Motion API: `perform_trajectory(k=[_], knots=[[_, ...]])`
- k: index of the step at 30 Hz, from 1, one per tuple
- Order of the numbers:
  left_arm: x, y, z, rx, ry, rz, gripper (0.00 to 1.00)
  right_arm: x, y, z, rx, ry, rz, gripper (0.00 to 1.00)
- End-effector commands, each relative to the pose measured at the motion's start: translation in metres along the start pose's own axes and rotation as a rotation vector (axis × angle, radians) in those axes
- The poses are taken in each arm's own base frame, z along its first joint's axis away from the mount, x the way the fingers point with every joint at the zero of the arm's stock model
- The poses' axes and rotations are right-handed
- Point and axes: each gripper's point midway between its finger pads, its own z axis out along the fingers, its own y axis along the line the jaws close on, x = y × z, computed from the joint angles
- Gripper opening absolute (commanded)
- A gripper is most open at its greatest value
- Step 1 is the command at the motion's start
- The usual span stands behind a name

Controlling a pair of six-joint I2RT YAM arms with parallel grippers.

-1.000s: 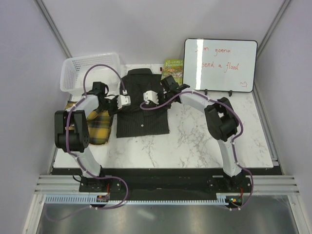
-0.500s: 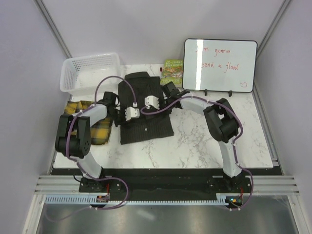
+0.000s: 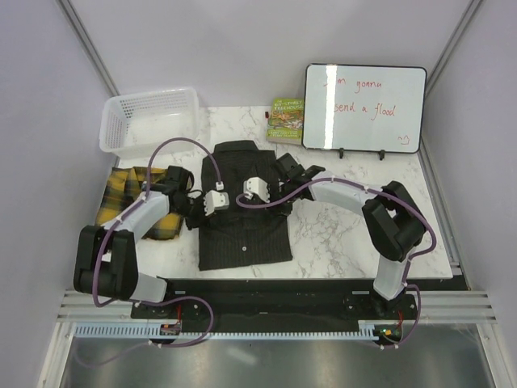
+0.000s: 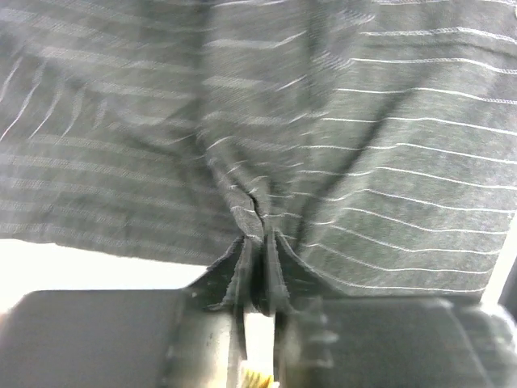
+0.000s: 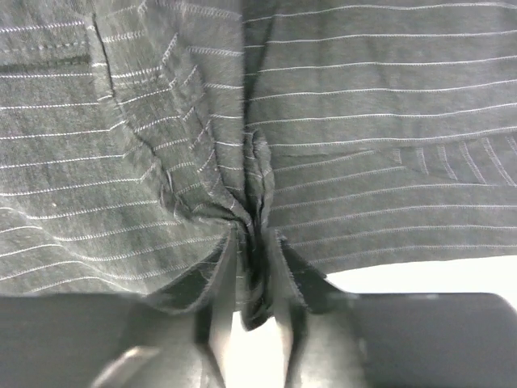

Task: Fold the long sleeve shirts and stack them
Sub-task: Fold the shirt

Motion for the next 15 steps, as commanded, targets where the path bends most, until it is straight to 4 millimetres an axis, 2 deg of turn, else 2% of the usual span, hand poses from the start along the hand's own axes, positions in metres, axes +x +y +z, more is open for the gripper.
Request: perform_trajectory(k=[1, 3, 4, 5, 6, 8, 9, 10, 11, 12, 13, 15], knots=[[0.002, 0.022, -0.013, -0.044, -0.002, -0.13, 0.27, -0.02, -0.018, -0.019, 0.032, -0.035, 0.085, 0.43], [0.005, 0.045, -0.028, -0.103, -0.035, -0.208, 0.37, -0.021, -0.033, -0.028, 0.062, -0.051, 0.168, 0.44], [0.007, 0.051, -0.031, -0.11, -0.05, -0.284, 0.37, -0.02, -0.039, -0.031, 0.072, -0.061, 0.199, 0.45], [-0.001, 0.063, -0.04, -0.138, -0.079, -0.297, 0.38, -0.024, -0.048, -0.038, 0.091, -0.081, 0.229, 0.48], [0.004, 0.072, -0.052, -0.169, -0.124, -0.377, 0.4, -0.021, -0.058, -0.046, 0.11, -0.095, 0.294, 0.49], [-0.006, 0.078, -0.068, -0.203, -0.181, -0.39, 0.45, -0.026, -0.062, -0.061, 0.112, -0.138, 0.337, 0.5], [-0.013, 0.074, -0.071, -0.196, -0.22, -0.378, 0.47, -0.031, -0.061, -0.074, 0.121, -0.169, 0.354, 0.5], [-0.019, 0.065, -0.073, -0.175, -0.24, -0.361, 0.48, -0.034, -0.055, -0.079, 0.106, -0.188, 0.355, 0.49], [-0.028, 0.054, -0.078, -0.175, -0.27, -0.324, 0.5, -0.036, -0.036, -0.078, 0.035, -0.215, 0.364, 0.47], [-0.037, 0.045, -0.076, -0.153, -0.292, -0.287, 0.49, -0.043, -0.023, -0.085, 0.01, -0.246, 0.376, 0.45], [-0.042, 0.034, -0.075, -0.134, -0.297, -0.266, 0.47, -0.039, -0.007, -0.08, -0.036, -0.243, 0.394, 0.4], [-0.047, 0.009, -0.067, -0.087, -0.288, -0.168, 0.43, -0.053, 0.023, -0.077, -0.104, -0.256, 0.36, 0.32]])
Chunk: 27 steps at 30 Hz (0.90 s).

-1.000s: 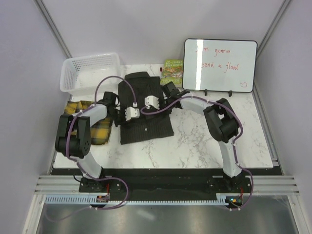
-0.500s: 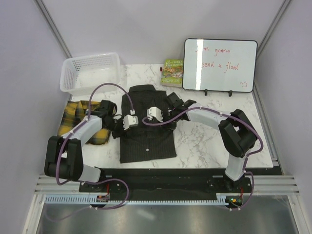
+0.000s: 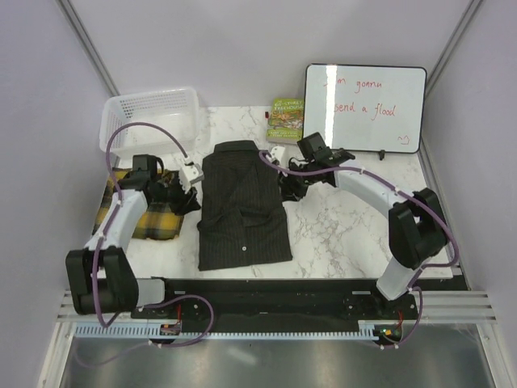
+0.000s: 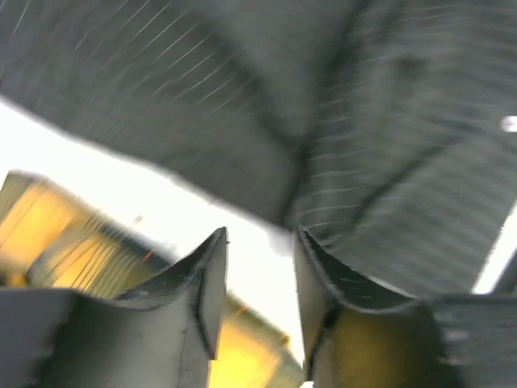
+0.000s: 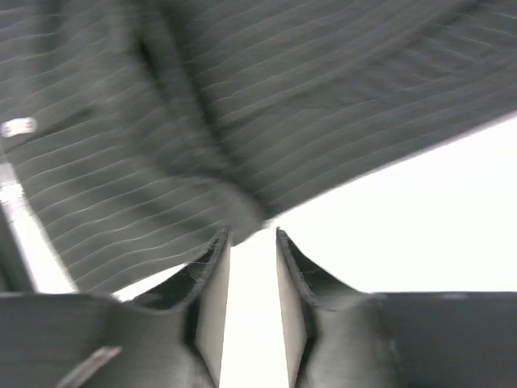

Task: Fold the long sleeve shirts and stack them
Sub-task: Fold the shirt

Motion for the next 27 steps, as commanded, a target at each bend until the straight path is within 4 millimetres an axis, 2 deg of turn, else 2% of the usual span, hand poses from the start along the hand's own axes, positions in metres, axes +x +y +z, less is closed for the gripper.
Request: perform_trajectory(k=[1, 4, 6, 8, 9, 11, 12, 14, 15, 19, 22, 23, 24, 27], knots=[[-0.007, -0.081, 0.007, 0.202, -0.046, 0.118, 0.41, -0.006, 0.091, -0.004, -0.237, -0.042, 0.012, 0.26], [0.02, -0.105, 0.019, 0.252, 0.055, 0.185, 0.35, 0.01, 0.116, 0.014, -0.284, 0.007, 0.0, 0.23], [0.032, -0.105, 0.025, 0.255, 0.103, 0.185, 0.32, 0.017, 0.115, 0.03, -0.283, 0.025, -0.007, 0.21], [0.037, -0.1, 0.029, 0.249, 0.132, 0.172, 0.3, 0.014, 0.103, 0.042, -0.248, 0.024, -0.017, 0.2], [0.044, -0.097, 0.032, 0.249, 0.161, 0.167, 0.29, 0.023, 0.099, 0.054, -0.251, 0.053, -0.004, 0.2], [0.049, -0.089, 0.036, 0.228, 0.182, 0.17, 0.29, 0.016, 0.088, 0.063, -0.224, 0.045, -0.021, 0.19], [0.05, -0.079, 0.04, 0.198, 0.193, 0.181, 0.29, 0.021, 0.082, 0.073, -0.215, 0.061, -0.016, 0.19], [0.051, -0.067, 0.047, 0.174, 0.21, 0.169, 0.29, 0.013, 0.068, 0.08, -0.17, 0.048, -0.03, 0.19], [0.045, -0.053, 0.05, 0.126, 0.191, 0.14, 0.29, 0.015, 0.061, 0.086, -0.154, 0.054, -0.018, 0.19], [0.023, -0.021, 0.053, 0.057, 0.124, 0.066, 0.31, -0.001, 0.036, 0.091, -0.094, 0.009, 0.039, 0.2], [0.015, 0.0, 0.056, -0.015, 0.105, 0.054, 0.33, -0.012, 0.02, 0.092, -0.054, -0.028, 0.072, 0.22], [0.02, 0.007, 0.059, -0.043, 0.125, 0.028, 0.35, -0.01, 0.014, 0.094, -0.039, -0.026, 0.093, 0.22], [0.016, 0.015, 0.06, -0.067, 0.121, 0.032, 0.35, -0.015, 0.011, 0.095, -0.034, -0.034, 0.119, 0.23], [0.021, 0.029, 0.065, -0.102, 0.155, -0.005, 0.38, -0.017, 0.002, 0.097, -0.008, -0.034, 0.142, 0.27]])
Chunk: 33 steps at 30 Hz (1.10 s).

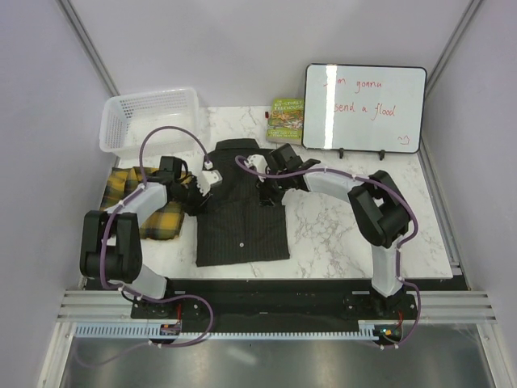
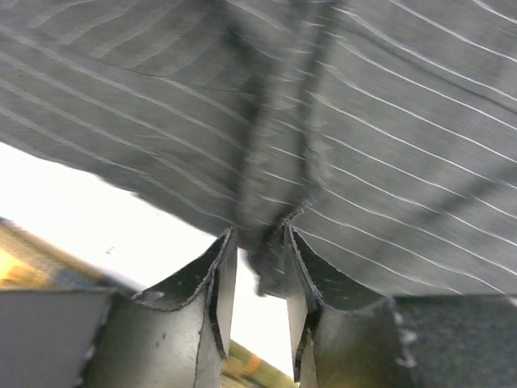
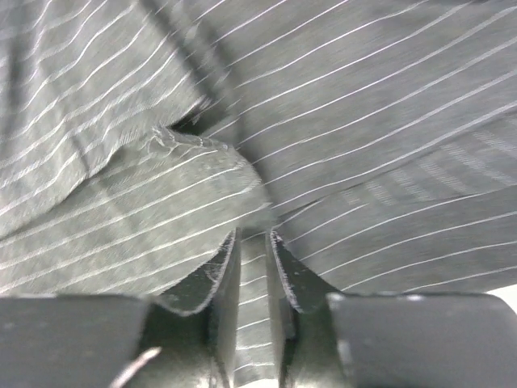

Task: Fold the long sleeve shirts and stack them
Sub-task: Fold the shirt

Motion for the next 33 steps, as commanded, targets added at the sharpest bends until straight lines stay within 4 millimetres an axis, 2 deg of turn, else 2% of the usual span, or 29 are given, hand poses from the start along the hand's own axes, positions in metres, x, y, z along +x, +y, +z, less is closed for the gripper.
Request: perform_trajectory(k=[1, 4, 7, 8, 10, 11, 12, 13, 14, 15, 17, 18, 20, 23, 28, 30, 32, 33], knots=[[-0.017, 0.043, 0.001, -0.134, -0.015, -0.05, 0.38, -0.028, -0.018, 0.003, 0.054, -0.069, 0.033, 0.29], [-0.029, 0.041, -0.013, -0.128, -0.083, -0.035, 0.44, -0.041, -0.017, -0.002, 0.046, -0.097, 0.022, 0.31], [-0.049, 0.008, -0.033, -0.052, -0.196, 0.101, 0.52, -0.052, -0.012, -0.005, 0.02, -0.123, 0.015, 0.32], [-0.055, -0.01, -0.039, -0.006, -0.234, 0.172, 0.56, -0.054, -0.011, -0.005, 0.012, -0.129, 0.01, 0.32], [-0.058, -0.036, -0.048, -0.017, -0.24, 0.267, 0.57, -0.064, -0.01, -0.007, 0.0, -0.154, -0.01, 0.33], [-0.056, -0.055, -0.042, -0.003, -0.19, 0.342, 0.58, -0.066, -0.009, -0.006, -0.005, -0.158, -0.012, 0.33], [-0.041, -0.074, -0.035, 0.022, -0.156, 0.373, 0.59, -0.073, -0.01, -0.007, -0.008, -0.172, -0.019, 0.33], [-0.047, -0.085, -0.043, -0.01, -0.179, 0.443, 0.6, -0.076, -0.008, -0.007, -0.027, -0.184, -0.023, 0.33], [-0.045, -0.102, -0.037, 0.0, -0.148, 0.519, 0.61, -0.078, -0.006, -0.005, -0.037, -0.188, -0.016, 0.33], [-0.031, -0.115, -0.031, 0.013, -0.117, 0.548, 0.61, -0.081, -0.002, -0.004, -0.046, -0.193, -0.02, 0.33], [-0.028, -0.132, -0.029, -0.013, -0.086, 0.618, 0.61, -0.084, 0.009, 0.0, -0.057, -0.188, -0.039, 0.33], [-0.018, -0.139, -0.025, -0.003, -0.063, 0.627, 0.61, -0.079, 0.015, 0.003, -0.065, -0.177, -0.055, 0.32], [-0.014, -0.152, -0.023, 0.006, -0.049, 0.661, 0.61, -0.081, 0.034, 0.006, -0.095, -0.18, -0.086, 0.32], [-0.005, -0.173, -0.016, 0.039, -0.016, 0.719, 0.6, -0.07, 0.052, 0.02, -0.128, -0.15, -0.097, 0.31], [0.003, -0.206, -0.004, 0.089, 0.051, 0.767, 0.56, -0.044, 0.044, 0.046, -0.122, -0.073, -0.06, 0.28], [0.005, -0.203, 0.001, 0.041, 0.069, 0.754, 0.55, -0.039, 0.042, 0.051, -0.12, -0.059, -0.057, 0.28], [-0.002, -0.2, 0.005, -0.008, 0.047, 0.771, 0.54, -0.031, 0.038, 0.058, -0.119, -0.038, -0.054, 0.27], [0.003, -0.199, 0.007, -0.009, 0.068, 0.782, 0.54, -0.027, 0.038, 0.059, -0.119, -0.029, -0.049, 0.27]])
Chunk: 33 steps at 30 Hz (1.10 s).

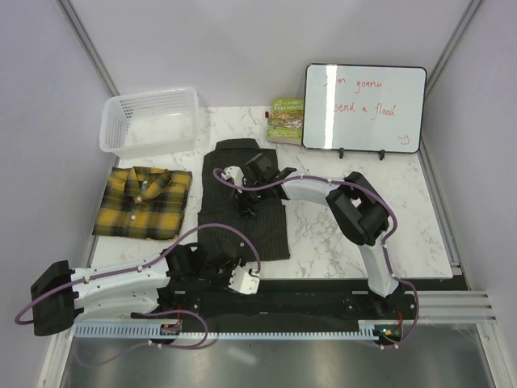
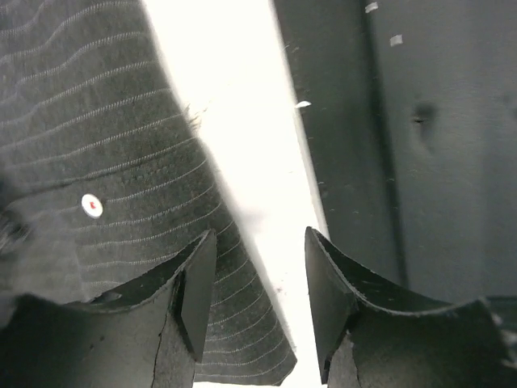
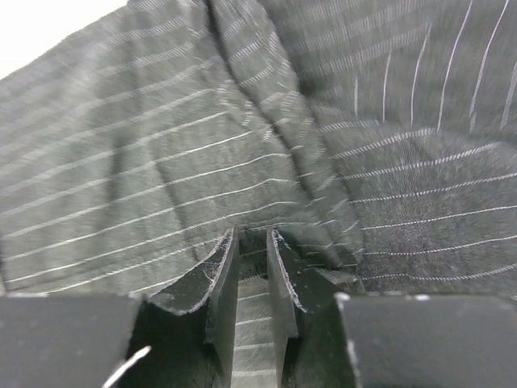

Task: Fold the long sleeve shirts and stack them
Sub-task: Fold the shirt

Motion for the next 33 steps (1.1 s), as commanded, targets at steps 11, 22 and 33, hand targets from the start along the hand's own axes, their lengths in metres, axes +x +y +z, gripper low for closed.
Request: perform_trajectory(k=[11, 22, 33], knots=[[0.01, 0.04, 0.015, -0.254, 0.094, 0.022, 0.52, 0.023, -0.014, 0.016, -0.005, 0.05, 0.043, 0.26], [-0.019, 0.016, -0.004, -0.074, -0.004, -0.032, 0.02, 0.03, 0.007, 0.01, -0.04, 0.06, 0.049, 0.25], [-0.085, -0.008, -0.092, 0.165, -0.221, -0.109, 0.02, 0.013, 0.098, -0.033, -0.195, 0.003, 0.066, 0.29]])
